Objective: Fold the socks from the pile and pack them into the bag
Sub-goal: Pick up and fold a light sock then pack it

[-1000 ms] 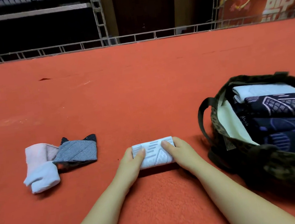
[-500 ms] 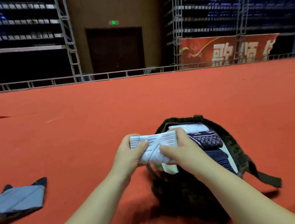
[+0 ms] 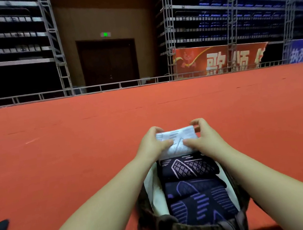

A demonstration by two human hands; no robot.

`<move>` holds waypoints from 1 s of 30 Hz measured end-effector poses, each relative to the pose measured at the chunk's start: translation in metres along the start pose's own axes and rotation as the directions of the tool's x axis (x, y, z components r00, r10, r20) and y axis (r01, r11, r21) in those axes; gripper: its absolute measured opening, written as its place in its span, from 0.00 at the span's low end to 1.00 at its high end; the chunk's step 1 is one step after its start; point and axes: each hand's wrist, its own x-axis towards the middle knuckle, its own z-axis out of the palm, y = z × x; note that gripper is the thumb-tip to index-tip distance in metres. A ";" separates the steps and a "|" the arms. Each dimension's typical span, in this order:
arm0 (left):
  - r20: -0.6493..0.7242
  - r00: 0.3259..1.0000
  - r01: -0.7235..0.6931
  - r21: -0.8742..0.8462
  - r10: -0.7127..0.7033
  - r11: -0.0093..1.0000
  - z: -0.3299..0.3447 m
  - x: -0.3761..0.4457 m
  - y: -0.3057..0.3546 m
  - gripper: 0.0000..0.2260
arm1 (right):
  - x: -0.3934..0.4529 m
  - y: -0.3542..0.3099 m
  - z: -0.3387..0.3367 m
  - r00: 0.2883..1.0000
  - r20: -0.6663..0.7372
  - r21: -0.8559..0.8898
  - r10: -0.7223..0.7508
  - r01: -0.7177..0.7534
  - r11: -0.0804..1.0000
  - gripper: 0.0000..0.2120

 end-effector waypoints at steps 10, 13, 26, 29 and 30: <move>-0.040 0.982 -0.152 0.394 0.182 0.906 0.002 0.032 -0.027 0.20 | -0.017 0.009 0.019 0.832 0.453 -0.555 -0.320 0.544 0.629 0.31; 0.029 0.998 -0.068 0.522 0.062 0.850 0.000 0.044 -0.027 0.24 | -0.019 0.011 0.020 0.819 0.518 -0.546 -0.248 0.540 0.641 0.38; 0.031 0.977 -0.206 0.362 0.210 0.909 -0.008 0.060 -0.002 0.11 | 0.025 0.029 0.028 0.744 0.637 -0.587 0.202 0.299 0.752 0.43; 0.126 0.988 -0.126 0.312 0.091 0.942 -0.011 0.049 -0.007 0.07 | 0.029 0.027 0.024 0.756 0.630 -0.587 0.178 0.313 0.747 0.42; 0.163 0.985 -0.102 0.274 0.058 0.956 -0.014 0.041 -0.011 0.06 | 0.027 0.024 0.022 0.766 0.621 -0.583 0.165 0.311 0.751 0.41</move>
